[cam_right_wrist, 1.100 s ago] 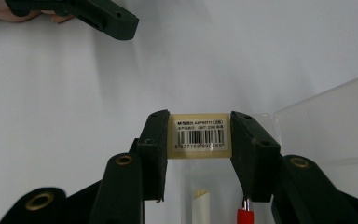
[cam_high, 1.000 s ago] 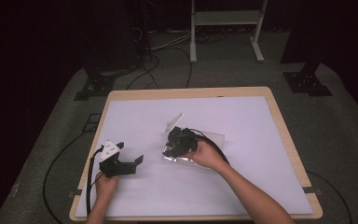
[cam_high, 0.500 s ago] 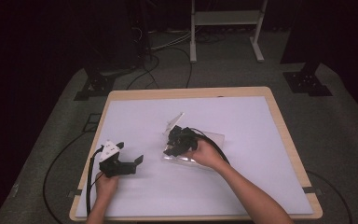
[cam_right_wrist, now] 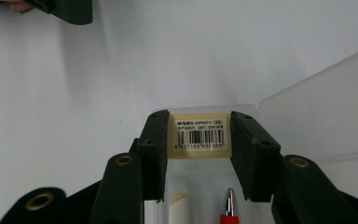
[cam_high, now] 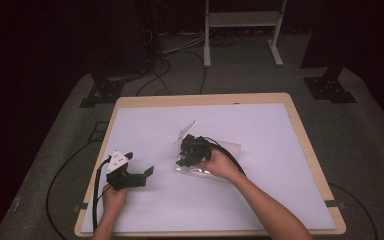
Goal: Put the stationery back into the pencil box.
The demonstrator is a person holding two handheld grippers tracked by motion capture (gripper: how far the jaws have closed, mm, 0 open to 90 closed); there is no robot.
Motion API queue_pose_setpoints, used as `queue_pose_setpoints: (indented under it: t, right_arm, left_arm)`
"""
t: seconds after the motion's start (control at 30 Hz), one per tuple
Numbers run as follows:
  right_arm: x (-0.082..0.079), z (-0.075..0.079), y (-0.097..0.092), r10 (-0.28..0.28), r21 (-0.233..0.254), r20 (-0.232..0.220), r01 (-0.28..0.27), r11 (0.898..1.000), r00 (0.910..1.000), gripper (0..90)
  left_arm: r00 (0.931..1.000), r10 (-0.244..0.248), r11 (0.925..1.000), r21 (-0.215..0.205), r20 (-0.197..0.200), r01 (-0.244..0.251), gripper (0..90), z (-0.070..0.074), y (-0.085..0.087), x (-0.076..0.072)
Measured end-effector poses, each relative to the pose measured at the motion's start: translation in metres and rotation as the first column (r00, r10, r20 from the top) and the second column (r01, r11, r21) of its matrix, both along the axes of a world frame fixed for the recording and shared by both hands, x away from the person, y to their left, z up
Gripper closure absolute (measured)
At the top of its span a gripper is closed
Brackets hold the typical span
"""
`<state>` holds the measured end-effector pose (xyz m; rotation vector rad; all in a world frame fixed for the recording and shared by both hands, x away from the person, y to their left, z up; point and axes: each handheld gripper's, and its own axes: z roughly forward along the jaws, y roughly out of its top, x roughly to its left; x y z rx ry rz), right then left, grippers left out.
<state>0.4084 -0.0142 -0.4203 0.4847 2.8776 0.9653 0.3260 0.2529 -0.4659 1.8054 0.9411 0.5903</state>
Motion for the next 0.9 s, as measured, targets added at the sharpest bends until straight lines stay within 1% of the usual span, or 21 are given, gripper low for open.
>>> queue_pose_setpoints:
  t: [0.37, 0.77, 0.9]
  right_arm:
    - [0.005, -0.007, 0.002, -0.003, -0.003, -0.018, 0.003, 1.000, 0.9998, 57.9]
    - [0.009, -0.013, 0.002, -0.010, -0.018, -0.028, 0.010, 1.000, 0.9995, 57.9]
    - [0.010, -0.015, 0.002, -0.017, -0.024, -0.039, 0.016, 1.000, 0.9991, 57.8]
  left_arm:
    - [1.0000, 0.002, 1.0000, -0.006, 0.000, -0.002, 0.0, 0.000, 0.000, 0.000]
    - [1.0000, 0.001, 1.0000, -0.004, 0.002, -0.001, 0.0, 0.000, 0.000, 0.000]
    - [1.0000, 0.002, 1.0000, -0.006, 0.001, -0.002, 0.0, 0.000, 0.000, 0.000]
